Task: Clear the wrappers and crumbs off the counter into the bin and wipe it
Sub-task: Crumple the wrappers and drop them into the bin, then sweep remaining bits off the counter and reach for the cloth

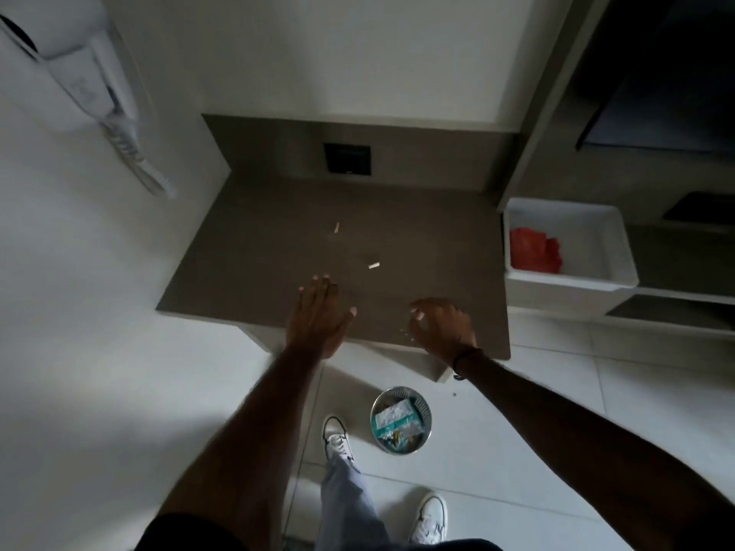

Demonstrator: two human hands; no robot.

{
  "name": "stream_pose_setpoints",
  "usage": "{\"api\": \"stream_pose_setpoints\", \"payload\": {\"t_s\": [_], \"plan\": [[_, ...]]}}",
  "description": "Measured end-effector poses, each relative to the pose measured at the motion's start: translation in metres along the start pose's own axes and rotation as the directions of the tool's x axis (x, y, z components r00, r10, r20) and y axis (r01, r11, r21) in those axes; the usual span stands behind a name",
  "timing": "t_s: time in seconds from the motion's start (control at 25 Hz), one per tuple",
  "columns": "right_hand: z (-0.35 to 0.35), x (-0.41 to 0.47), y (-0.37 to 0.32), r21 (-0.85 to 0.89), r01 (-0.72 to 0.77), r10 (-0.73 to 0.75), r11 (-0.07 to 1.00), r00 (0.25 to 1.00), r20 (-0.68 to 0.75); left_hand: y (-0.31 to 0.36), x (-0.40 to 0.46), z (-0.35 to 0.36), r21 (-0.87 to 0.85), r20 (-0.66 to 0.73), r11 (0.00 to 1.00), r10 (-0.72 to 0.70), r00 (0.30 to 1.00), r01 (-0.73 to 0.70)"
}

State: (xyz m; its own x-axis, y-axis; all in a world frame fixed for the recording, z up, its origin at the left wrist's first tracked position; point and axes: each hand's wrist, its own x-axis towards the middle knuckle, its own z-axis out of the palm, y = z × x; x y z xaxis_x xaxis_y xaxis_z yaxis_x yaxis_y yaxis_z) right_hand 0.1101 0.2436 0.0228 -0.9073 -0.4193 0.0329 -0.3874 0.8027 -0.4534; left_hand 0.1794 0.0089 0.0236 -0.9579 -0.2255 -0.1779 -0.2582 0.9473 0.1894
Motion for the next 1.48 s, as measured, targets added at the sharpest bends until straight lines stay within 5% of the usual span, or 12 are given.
{"api": "stream_pose_setpoints", "payload": {"t_s": [0.32, 0.4, 0.6, 0.8, 1.0, 1.16, 1.32, 1.48], "plan": [[0.048, 0.145, -0.033, -0.199, -0.046, 0.113, 0.979, 0.933, 0.341, -0.057, 0.136, -0.004, -0.213, -0.054, 0.976, -0.058, 0.997, 0.046], [0.066, 0.181, -0.030, -0.245, -0.056, 0.157, 0.968, 0.895, 0.418, -0.066, 0.193, -0.004, -0.319, 0.022, 0.945, -0.072, 0.997, 0.075], [0.073, 0.204, -0.028, -0.302, -0.034, 0.164, 0.953, 0.894, 0.416, -0.054, 0.267, -0.011, -0.387, 0.073, 0.909, -0.140, 0.988, 0.157], [0.082, 0.197, -0.036, -0.231, -0.066, 0.157, 0.971, 0.901, 0.405, -0.057, 0.285, 0.002, -0.206, 0.047, 0.974, -0.092, 0.995, 0.099], [0.074, 0.184, -0.038, -0.109, -0.172, 0.200, 0.979, 0.910, 0.363, -0.051, 0.240, 0.005, -0.126, 0.046, 0.992, -0.005, 0.999, 0.011], [0.047, 0.136, -0.022, -0.013, -0.195, 0.191, 0.981, 0.942, 0.277, -0.036, 0.156, 0.002, -0.374, 0.035, 0.927, 0.036, 0.999, -0.021], [0.020, 0.054, -0.001, 0.037, -0.102, 0.090, 0.994, 0.967, 0.239, -0.003, 0.049, 0.021, -0.526, 0.018, 0.845, 0.131, 0.991, -0.102], [0.021, -0.030, 0.019, 0.012, 0.045, -0.046, 0.999, 0.964, 0.261, 0.025, -0.028, 0.058, -0.430, 0.029, 0.891, 0.174, 0.984, -0.145]]}}
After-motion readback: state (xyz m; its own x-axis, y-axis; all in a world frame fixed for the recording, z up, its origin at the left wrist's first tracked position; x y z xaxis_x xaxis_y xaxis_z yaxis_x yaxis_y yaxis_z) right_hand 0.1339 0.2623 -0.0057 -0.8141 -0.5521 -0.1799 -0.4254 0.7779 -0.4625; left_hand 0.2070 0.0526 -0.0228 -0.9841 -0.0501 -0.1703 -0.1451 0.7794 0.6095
